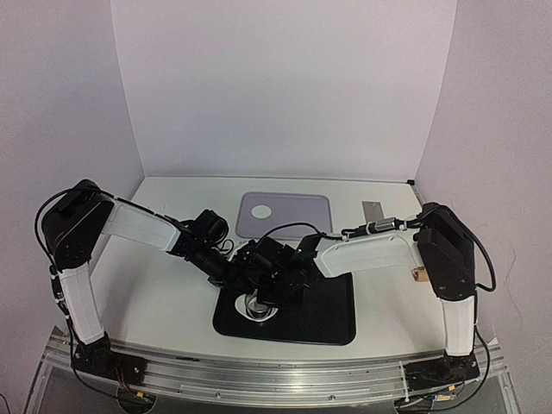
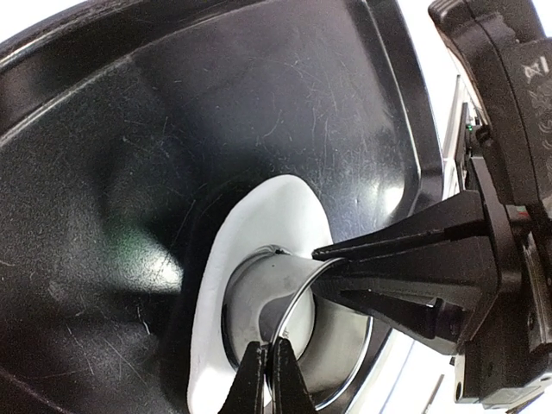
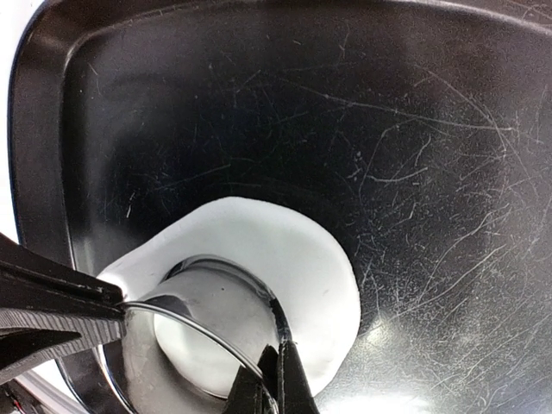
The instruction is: Roll out the dumpling wrappers from the dough
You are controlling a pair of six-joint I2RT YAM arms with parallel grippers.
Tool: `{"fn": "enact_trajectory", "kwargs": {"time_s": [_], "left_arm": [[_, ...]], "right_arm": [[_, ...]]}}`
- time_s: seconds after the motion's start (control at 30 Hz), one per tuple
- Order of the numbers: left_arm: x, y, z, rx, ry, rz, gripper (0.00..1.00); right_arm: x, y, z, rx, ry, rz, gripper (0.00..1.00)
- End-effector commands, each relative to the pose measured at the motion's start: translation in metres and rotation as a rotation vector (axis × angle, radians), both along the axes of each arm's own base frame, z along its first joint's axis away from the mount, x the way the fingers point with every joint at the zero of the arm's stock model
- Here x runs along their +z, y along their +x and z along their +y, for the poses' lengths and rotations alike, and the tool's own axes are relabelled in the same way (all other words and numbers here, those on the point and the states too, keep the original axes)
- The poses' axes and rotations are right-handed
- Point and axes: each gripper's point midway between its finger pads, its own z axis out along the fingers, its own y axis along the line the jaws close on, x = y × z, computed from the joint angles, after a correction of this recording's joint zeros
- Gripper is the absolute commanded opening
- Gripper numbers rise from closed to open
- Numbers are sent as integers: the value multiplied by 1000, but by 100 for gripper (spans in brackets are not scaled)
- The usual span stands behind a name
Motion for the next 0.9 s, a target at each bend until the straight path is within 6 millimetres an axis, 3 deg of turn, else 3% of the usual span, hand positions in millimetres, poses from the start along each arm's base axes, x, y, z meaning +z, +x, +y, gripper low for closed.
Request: {"fn": "enact_trajectory", "kwargs": {"time_s": [0.0,0.07,0.27,0.33,0.5,0.67,0.73,0.87], "left_arm": [[-73,-82,55,-40,342,318,0],[-76,-75,51,-32,338,317,0],[-80,-24,29,-19,313,125,0],[-81,-18,28,-23,316,97,0],[-76,-22,33,-29,299,76,0],[-72,-43,50,-61,287,65,0],[-76,-52,60,-66,299,64,0],[-75,-63,60,-64,274,114,0]], "right_arm": [[-68,-36,9,-6,5,204,0],[-70,-26,11,-3,4,198,0],[-67,15,7,5,-31,115,0],[-66,17,6,13,-46,109,0],[-68,1,2,35,-75,113,0],[-72,-26,5,76,-103,98,0],[-76,-32,2,74,-123,88,0],[-78,-30,7,112,-118,68,0]]}}
